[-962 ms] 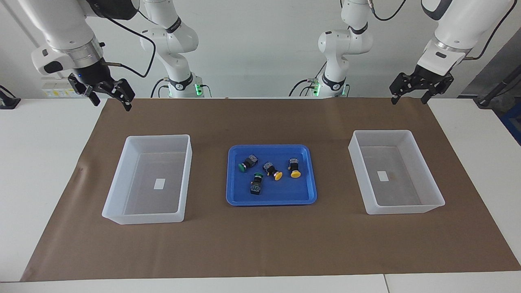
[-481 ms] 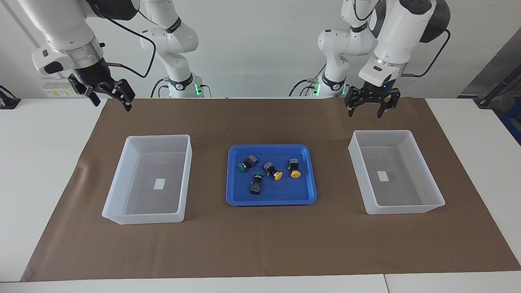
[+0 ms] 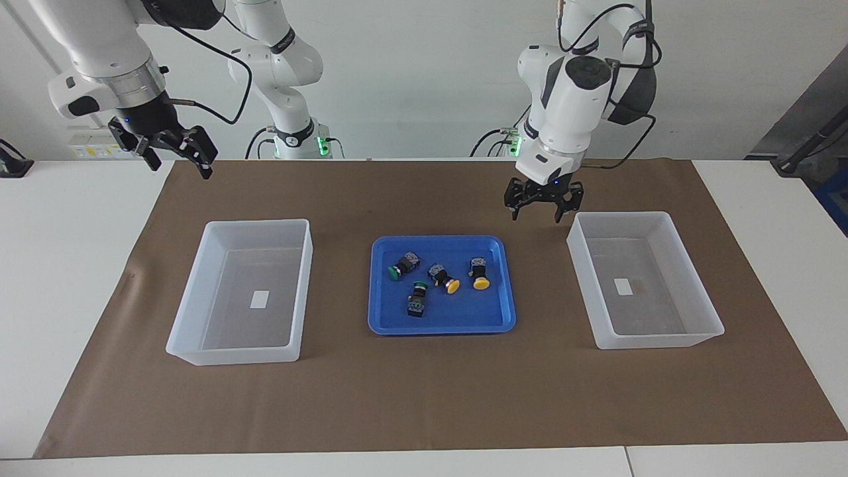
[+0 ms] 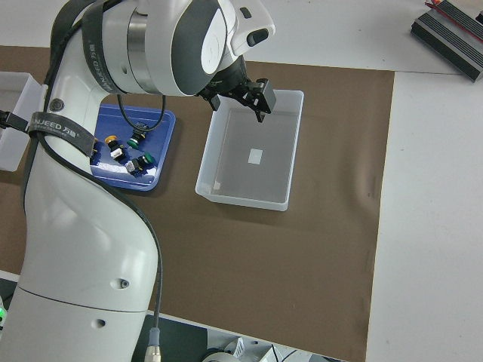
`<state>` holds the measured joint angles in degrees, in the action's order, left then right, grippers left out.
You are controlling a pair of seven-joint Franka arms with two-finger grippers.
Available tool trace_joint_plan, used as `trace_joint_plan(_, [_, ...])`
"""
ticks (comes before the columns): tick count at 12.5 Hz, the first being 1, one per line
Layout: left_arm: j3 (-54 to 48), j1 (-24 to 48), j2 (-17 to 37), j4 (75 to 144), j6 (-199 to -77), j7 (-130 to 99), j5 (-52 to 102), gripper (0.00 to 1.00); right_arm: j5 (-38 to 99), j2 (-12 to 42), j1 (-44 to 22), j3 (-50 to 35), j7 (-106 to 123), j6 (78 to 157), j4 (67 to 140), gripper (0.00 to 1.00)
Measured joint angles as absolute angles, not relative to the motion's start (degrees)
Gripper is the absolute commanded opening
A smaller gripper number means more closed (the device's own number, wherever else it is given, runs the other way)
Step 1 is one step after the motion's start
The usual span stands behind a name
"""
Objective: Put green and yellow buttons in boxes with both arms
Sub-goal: 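Reach the left gripper into the tray and grasp a yellow button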
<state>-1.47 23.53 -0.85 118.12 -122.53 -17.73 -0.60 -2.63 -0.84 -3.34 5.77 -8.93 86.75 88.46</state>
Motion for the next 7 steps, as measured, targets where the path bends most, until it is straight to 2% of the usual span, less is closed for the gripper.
trace_joint_plan(7, [-1.45,27.08,5.18,122.79,-136.01,-21.04,-0.60,1.00,-2.63,-1.06,-3.33,5.80,-10.57,86.75,89.21,1.00])
